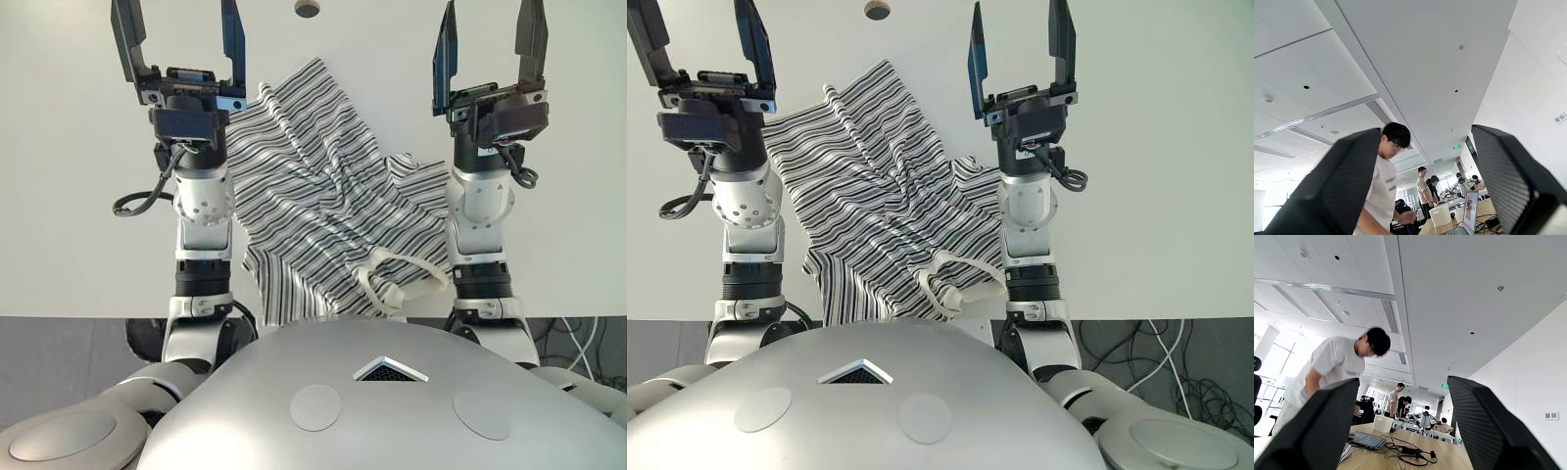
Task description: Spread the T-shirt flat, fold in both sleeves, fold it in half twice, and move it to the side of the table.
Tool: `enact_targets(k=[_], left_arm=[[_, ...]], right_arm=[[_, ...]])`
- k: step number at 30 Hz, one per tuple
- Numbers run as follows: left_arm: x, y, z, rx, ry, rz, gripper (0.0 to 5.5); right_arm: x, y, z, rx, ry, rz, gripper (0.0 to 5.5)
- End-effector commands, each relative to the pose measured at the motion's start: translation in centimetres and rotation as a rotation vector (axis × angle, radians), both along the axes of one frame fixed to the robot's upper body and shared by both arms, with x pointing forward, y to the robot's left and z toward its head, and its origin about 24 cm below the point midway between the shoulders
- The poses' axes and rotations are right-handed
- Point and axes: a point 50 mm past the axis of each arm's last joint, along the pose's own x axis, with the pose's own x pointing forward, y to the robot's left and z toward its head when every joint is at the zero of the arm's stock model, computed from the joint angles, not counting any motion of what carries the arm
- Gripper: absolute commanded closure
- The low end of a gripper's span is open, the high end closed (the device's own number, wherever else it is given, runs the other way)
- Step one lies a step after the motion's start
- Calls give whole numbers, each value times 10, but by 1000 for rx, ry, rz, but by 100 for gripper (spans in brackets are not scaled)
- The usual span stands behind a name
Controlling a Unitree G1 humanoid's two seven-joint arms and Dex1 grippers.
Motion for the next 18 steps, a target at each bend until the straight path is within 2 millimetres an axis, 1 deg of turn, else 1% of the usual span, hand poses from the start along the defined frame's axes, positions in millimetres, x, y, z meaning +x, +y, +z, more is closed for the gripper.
enact_targets(k=[1, 18], left_arm=[[4, 0, 1, 8, 7, -1, 208], [3, -1, 0, 8, 15, -4, 208]], right_arm=[[3, 3, 1, -27, -3, 15, 215], [0, 5, 0, -45, -4, 22, 215]])
